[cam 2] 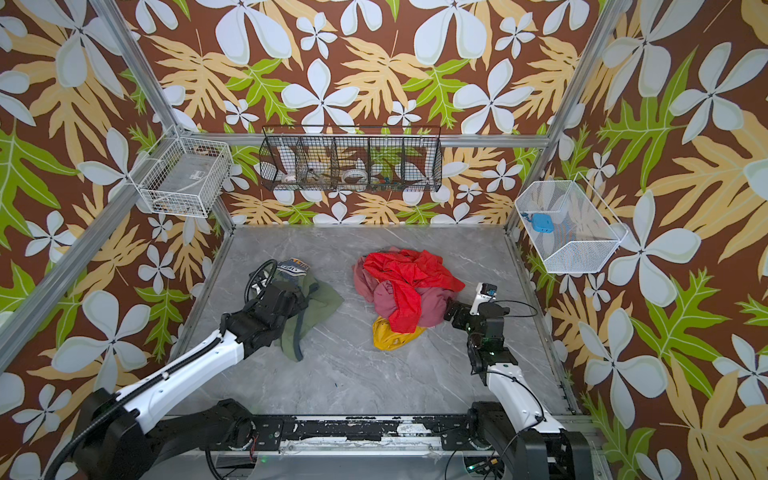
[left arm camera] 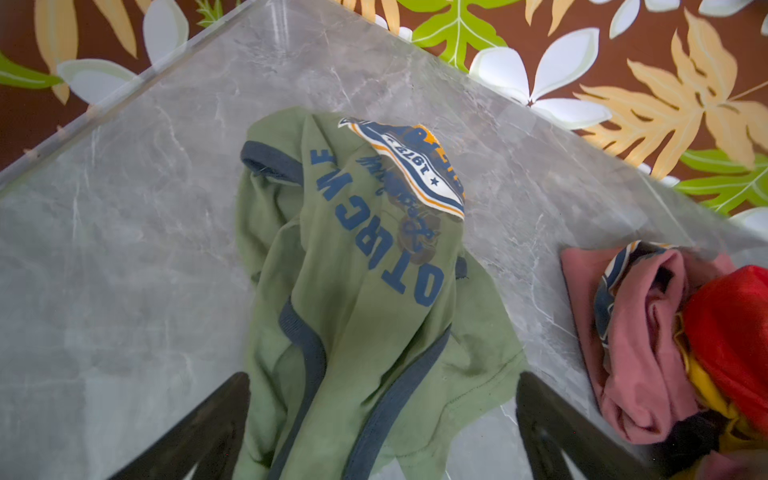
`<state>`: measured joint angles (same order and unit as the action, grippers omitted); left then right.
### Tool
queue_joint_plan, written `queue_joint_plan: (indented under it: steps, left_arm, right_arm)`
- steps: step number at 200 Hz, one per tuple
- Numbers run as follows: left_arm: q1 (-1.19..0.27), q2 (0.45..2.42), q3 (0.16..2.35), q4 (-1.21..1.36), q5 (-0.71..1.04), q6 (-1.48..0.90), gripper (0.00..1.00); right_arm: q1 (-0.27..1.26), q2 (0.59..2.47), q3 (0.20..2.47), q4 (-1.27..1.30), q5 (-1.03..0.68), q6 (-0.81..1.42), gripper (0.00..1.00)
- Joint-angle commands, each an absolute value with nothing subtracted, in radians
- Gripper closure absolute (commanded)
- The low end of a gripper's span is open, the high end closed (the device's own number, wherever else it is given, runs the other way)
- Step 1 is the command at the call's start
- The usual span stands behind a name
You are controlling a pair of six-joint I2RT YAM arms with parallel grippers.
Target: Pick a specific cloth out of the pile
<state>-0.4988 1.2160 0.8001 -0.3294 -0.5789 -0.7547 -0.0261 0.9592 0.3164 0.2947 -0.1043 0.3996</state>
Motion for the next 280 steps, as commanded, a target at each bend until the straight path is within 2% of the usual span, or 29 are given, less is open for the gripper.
queue_joint_plan:
  steps: [1, 107, 159, 192, 211, 243, 248, 280]
  left_arm:
    - [-0.459, 1.309, 0.832, -0.300, -0.485, -0.643, 0.00]
    - [-0.452, 1.570, 0.839, -0.213, -0.430, -0.629, 0.00]
    - [-0.443, 1.761, 0.902, -0.239, -0.396, -0.599, 0.01]
    - [-0.443, 1.780, 0.863, -0.197, -0.307, -0.570, 0.23]
    - [-0.436, 1.741, 0.820, -0.164, -0.295, -0.575, 0.59]
    - [-0.418, 1.646, 0.794, -0.145, -0.308, -0.569, 0.97]
    - [-0.417, 1.631, 0.798, -0.151, -0.316, -0.562, 1.00]
    - [-0.417, 1.522, 0.842, -0.182, -0.358, -0.509, 1.00]
  right_arm:
    - [-0.025, 0.946, 0.318, 0.303, -0.103, 0.388, 0.02]
    - [-0.025, 0.914, 0.335, 0.234, -0.076, 0.362, 0.01]
    - [-0.025, 0.875, 0.331, 0.212, -0.055, 0.347, 0.01]
    - [-0.025, 0.867, 0.334, 0.209, -0.048, 0.344, 0.01]
    - [-0.025, 0.872, 0.337, 0.216, -0.052, 0.348, 0.01]
    - [-0.025, 0.881, 0.341, 0.222, -0.060, 0.353, 0.01]
    - [-0.025, 0.881, 0.341, 0.222, -0.060, 0.354, 0.01]
    - [-0.025, 0.881, 0.339, 0.225, -0.062, 0.358, 0.01]
